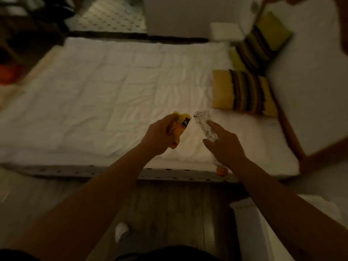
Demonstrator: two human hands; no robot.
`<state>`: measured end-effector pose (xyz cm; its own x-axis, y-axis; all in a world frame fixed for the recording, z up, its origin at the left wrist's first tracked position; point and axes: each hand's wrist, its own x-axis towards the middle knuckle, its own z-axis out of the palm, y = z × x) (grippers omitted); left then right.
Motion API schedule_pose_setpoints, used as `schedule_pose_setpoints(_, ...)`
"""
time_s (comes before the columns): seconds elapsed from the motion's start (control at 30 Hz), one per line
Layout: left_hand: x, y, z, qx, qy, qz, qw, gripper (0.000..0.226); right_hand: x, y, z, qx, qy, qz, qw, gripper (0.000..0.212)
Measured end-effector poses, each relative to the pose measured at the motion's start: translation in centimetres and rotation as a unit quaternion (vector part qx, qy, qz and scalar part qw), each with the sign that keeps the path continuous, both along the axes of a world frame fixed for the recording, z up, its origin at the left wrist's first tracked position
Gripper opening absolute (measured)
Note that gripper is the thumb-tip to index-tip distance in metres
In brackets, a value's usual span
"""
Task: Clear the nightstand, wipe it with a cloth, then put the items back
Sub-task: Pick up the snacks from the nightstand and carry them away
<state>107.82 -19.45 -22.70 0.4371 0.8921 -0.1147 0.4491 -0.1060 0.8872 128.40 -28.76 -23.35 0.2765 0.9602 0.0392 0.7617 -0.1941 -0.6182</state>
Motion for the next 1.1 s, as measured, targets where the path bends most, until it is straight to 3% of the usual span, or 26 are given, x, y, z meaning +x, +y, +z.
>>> schedule_pose_setpoints(0.2, -21.3, 1.0, 0.0, -0.001, 0.020, 0.180, 0.984, 0.074, -19.2, 9.2, 0.6, 0.003, 0.018, 0.163, 0.987, 0.063)
schedule_pose_setpoints(0.37, -39.9, 1.1, 0.3, 0.029, 0.100, 0.300, 0.948, 0.065, -38.9, 14.3, -0.2, 0.009, 0.021, 0.298, 0.954, 0.065)
schedule_pose_setpoints(0.6, -59.5, 0.5, 1.5, -0.033, 0.019, 0.463, 0.886, 0.064, -61.1, 17.9, -0.7, 0.010, 0.043, 0.424, 0.905, 0.065)
schedule_pose_setpoints(0.87, -74.1, 3.8, -0.6, -0.041, -0.002, 0.575, 0.817, 0.046, -78.1, 25.0, -2.8, -0.026, 0.030, 0.513, 0.857, 0.063)
schedule_pose_setpoints(0.97, -80.9, 7.5, -2.6, -0.044, 0.045, 0.588, 0.807, 0.053, -84.9, 29.9, -4.5, -0.029, 0.036, 0.526, 0.850, 0.062)
schedule_pose_setpoints(1.1, -89.5, 14.1, -4.3, -0.058, 0.045, 0.584, 0.808, 0.077, -93.5, 37.3, -7.0, -0.048, 0.044, 0.529, 0.846, 0.061)
